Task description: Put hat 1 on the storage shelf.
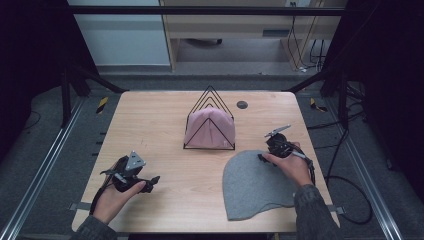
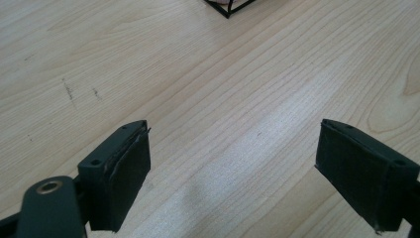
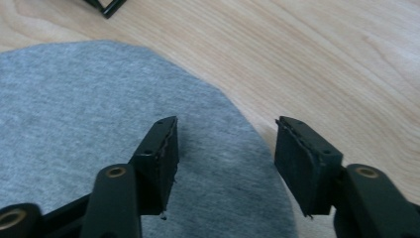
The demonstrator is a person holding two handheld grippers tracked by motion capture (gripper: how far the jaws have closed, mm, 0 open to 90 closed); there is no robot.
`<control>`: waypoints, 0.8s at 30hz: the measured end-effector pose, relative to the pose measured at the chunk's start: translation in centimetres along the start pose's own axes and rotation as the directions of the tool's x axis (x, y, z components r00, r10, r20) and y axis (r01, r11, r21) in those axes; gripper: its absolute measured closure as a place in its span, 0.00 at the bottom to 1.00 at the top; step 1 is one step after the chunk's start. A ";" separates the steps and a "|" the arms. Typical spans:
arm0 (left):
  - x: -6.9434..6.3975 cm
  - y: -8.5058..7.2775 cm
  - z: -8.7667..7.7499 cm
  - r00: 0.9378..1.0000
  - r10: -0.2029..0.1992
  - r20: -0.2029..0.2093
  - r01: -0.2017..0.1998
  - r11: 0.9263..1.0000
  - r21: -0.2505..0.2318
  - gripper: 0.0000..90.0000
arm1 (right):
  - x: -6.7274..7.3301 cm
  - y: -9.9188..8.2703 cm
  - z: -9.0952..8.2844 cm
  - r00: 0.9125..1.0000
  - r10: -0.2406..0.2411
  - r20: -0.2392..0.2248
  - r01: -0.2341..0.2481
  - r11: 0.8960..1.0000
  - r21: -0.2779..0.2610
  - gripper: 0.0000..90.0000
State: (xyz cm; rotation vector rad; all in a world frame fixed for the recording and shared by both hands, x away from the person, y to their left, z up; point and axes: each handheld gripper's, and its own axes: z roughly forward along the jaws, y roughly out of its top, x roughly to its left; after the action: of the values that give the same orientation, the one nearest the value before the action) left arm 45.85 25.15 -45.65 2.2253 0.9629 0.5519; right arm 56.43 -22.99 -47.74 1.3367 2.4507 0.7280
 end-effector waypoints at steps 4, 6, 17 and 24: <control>0.0 0.0 0.0 1.000 0.001 0.002 -0.001 1.000 0.000 0.15 | -0.1 -0.1 0.4 1.000 -0.006 -0.002 0.006 1.000 0.020 0.43; 0.0 0.0 0.0 1.000 0.002 0.000 -0.002 1.000 0.003 0.15 | -0.1 -0.1 0.4 1.000 -0.003 -0.005 0.003 1.000 0.016 0.44; 0.1 0.0 0.1 1.000 0.004 0.003 -0.004 1.000 0.005 0.15 | 0.2 -0.3 0.0 0.998 -0.017 -0.054 0.018 1.000 0.020 0.74; 0.3 -0.1 0.2 1.000 -0.003 0.007 0.003 1.000 0.013 0.16 | 1.5 -0.5 -1.2 0.994 -0.080 -0.080 0.078 0.997 -0.023 0.94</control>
State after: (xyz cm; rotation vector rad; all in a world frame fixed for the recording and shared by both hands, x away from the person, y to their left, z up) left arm 46.08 25.36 -45.87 2.2358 0.9687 0.5370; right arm 54.73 -22.28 -47.02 1.2184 2.5358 0.8000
